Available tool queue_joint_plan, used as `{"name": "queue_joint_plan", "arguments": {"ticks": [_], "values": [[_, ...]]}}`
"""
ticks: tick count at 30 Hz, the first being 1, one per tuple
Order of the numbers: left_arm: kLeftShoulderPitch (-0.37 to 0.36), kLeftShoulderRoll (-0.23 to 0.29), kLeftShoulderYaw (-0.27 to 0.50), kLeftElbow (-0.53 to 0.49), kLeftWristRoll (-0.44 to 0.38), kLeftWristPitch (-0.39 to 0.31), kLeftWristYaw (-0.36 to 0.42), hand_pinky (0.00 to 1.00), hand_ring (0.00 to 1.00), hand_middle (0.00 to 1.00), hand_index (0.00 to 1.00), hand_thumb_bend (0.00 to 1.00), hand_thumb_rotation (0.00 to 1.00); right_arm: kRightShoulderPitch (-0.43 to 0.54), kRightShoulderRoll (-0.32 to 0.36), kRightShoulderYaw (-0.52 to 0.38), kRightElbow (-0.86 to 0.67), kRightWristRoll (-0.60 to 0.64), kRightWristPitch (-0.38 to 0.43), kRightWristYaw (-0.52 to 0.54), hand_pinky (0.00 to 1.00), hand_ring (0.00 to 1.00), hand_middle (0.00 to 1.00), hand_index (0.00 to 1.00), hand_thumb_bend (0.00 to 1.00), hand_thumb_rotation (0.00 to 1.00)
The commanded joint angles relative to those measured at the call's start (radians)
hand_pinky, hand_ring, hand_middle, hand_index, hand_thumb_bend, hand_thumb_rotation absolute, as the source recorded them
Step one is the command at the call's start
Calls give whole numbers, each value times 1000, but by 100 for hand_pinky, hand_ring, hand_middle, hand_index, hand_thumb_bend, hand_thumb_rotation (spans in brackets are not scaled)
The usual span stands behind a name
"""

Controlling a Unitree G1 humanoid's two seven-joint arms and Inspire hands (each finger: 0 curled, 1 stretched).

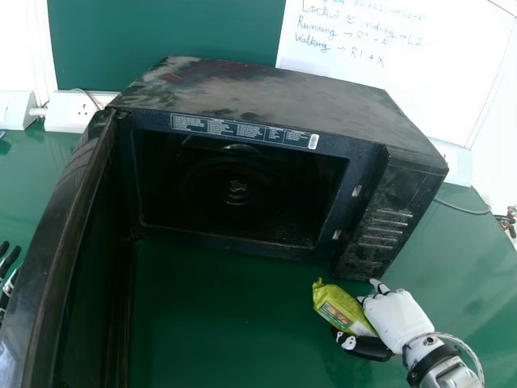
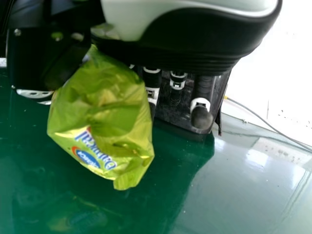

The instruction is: Put biscuit inside oven

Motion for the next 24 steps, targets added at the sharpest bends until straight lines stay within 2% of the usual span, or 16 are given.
{"name": "queue_joint_plan", "arguments": {"ticks": [1,14,17,24], "values": [[18,1,-8,-21,-17,10,1,82,85,90,93,100,93,30,14,29,23,9,-2,28,4,0,48,48,51,0],[22,8,-6,-22,-48,27,1,77,82,87,91,100,94,9,28,2,-7,54,-33,-46,3,0,48,48,51,0],[23,8,-8,-26,-46,32,4,74,81,86,90,100,95,12,31,-7,-35,56,-69,-88,3,0,48,48,51,0],[20,10,-8,-23,-64,38,0,75,81,86,90,100,99,9,55,-27,-93,112,-124,-83,4,0,48,48,51,0]]}}
